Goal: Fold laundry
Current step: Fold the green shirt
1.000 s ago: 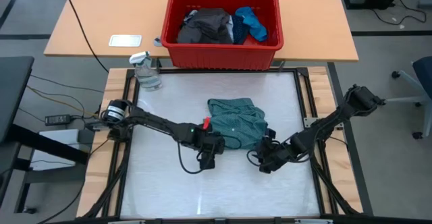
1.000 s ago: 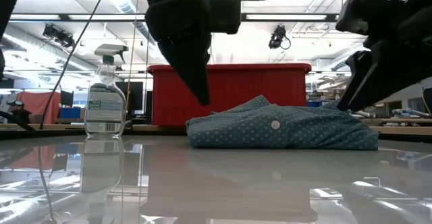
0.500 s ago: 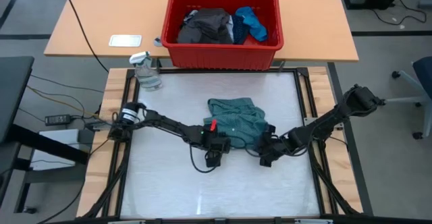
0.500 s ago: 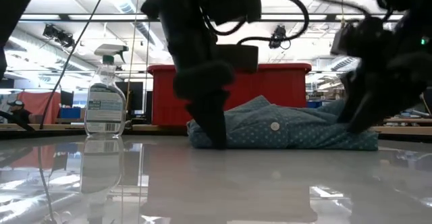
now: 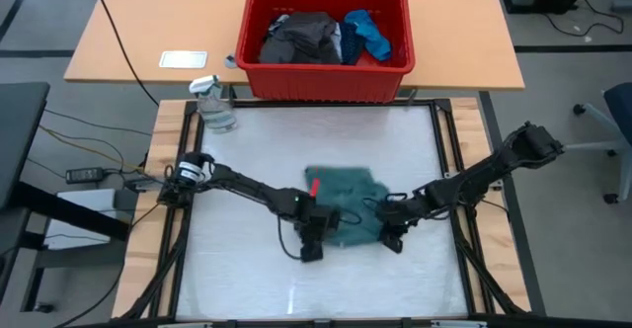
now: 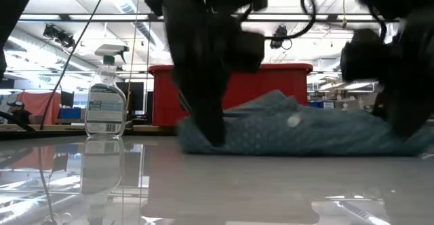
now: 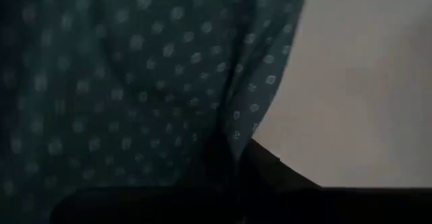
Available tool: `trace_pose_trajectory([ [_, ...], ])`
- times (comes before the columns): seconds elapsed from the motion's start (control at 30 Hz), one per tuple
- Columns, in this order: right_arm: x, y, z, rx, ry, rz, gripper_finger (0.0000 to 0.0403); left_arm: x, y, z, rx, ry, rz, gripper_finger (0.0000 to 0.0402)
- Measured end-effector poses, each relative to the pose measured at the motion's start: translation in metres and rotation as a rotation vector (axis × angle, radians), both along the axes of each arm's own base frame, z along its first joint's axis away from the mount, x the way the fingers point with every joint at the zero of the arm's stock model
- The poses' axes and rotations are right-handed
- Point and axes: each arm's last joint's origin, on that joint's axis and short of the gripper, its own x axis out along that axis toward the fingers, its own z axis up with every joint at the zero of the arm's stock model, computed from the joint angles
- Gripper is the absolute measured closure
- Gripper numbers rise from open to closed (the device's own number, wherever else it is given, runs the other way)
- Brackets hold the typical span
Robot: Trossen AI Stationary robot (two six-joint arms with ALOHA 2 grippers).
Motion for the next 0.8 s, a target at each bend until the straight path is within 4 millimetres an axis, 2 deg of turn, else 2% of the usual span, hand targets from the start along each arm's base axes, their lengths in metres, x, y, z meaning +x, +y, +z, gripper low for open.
trace_pose_trajectory([
  [0.03, 0.002, 0.005, 0.011, 0.067, -0.026, 0.021, 0.0391, -0.001, -0.005, 0.01, -0.057, 0.005, -0.016, 0.0388],
  [0.1, 0.005, 0.014, 0.036, 0.161, -0.086, 0.043, 0.0391, -0.002, -0.012, 0.044, -0.138, -0.046, -0.038, 0.0385],
  [0.17, 0.004, 0.018, 0.055, 0.196, -0.129, 0.058, 0.0391, -0.005, -0.015, 0.081, -0.15, -0.119, -0.048, 0.0386],
  [0.27, 0.003, 0.015, 0.082, 0.225, -0.237, 0.045, 0.0391, -0.011, -0.007, 0.116, -0.095, -0.144, -0.058, 0.0387],
  [0.33, 0.003, 0.006, 0.087, 0.198, -0.277, 0.013, 0.0391, -0.013, 0.005, 0.131, -0.047, -0.153, -0.053, 0.0388],
  [0.4, 0.003, -0.008, 0.08, 0.146, -0.25, -0.028, 0.0391, -0.012, 0.022, 0.138, -0.023, -0.165, -0.04, 0.0388],
  [0.47, 0.005, -0.021, 0.064, 0.119, -0.17, -0.062, 0.0391, -0.011, 0.037, 0.129, -0.003, -0.132, -0.028, 0.0389],
  [0.6, 0.004, -0.037, 0.03, 0.107, -0.008, -0.13, 0.0391, -0.006, 0.065, 0.074, -0.053, 0.002, 0.013, 0.0389],
  [0.67, 0.003, -0.04, 0.023, 0.095, 0.014, -0.154, 0.0391, -0.007, 0.076, 0.052, -0.13, 0.037, 0.042, 0.0389],
  [0.8, 0.007, -0.045, 0.014, 0.058, 0.028, -0.192, 0.0391, -0.013, 0.096, 0.024, -0.197, 0.06, 0.11, 0.0389],
])
